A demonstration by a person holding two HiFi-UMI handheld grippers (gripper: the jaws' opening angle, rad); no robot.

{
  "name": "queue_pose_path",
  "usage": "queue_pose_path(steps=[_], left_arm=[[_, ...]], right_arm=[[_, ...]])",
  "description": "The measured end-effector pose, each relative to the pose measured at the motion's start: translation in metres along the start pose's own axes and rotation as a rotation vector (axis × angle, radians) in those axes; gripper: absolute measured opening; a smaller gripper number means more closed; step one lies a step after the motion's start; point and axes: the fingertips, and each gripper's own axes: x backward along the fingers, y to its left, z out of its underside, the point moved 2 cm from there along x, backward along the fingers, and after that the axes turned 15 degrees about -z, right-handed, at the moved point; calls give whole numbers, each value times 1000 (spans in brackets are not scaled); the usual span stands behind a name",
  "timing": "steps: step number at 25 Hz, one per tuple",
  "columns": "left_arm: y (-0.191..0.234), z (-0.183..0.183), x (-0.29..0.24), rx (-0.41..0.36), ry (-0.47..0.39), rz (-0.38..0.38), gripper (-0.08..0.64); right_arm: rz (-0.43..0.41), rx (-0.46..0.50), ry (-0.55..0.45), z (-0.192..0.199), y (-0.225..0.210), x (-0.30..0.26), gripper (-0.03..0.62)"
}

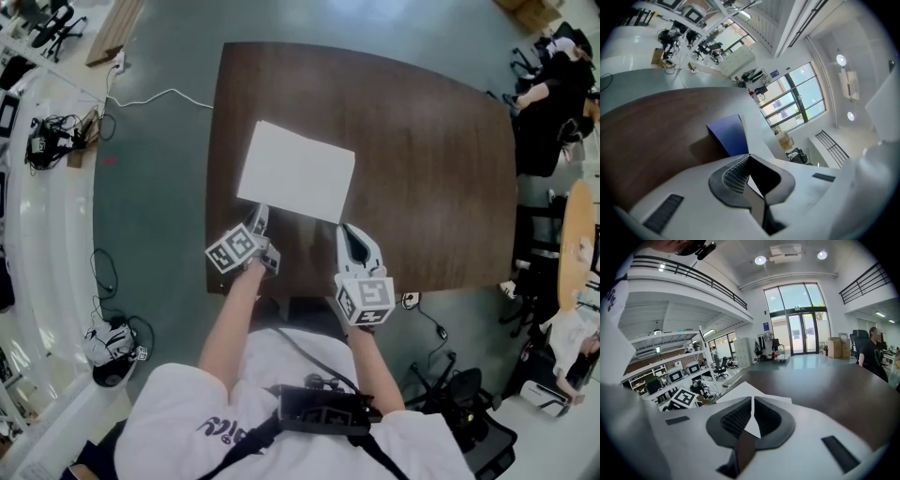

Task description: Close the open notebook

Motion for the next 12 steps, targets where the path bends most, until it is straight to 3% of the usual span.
queue_pose_path(steps=[6,12], left_arm=[[-19,7,8,-321,-57,-29,8],[-54,30,13,-675,-93,-2,9]], right_arm=[[26,-12,-14,6,1,14,3],[61,-27,-39,10,-6,29,3]])
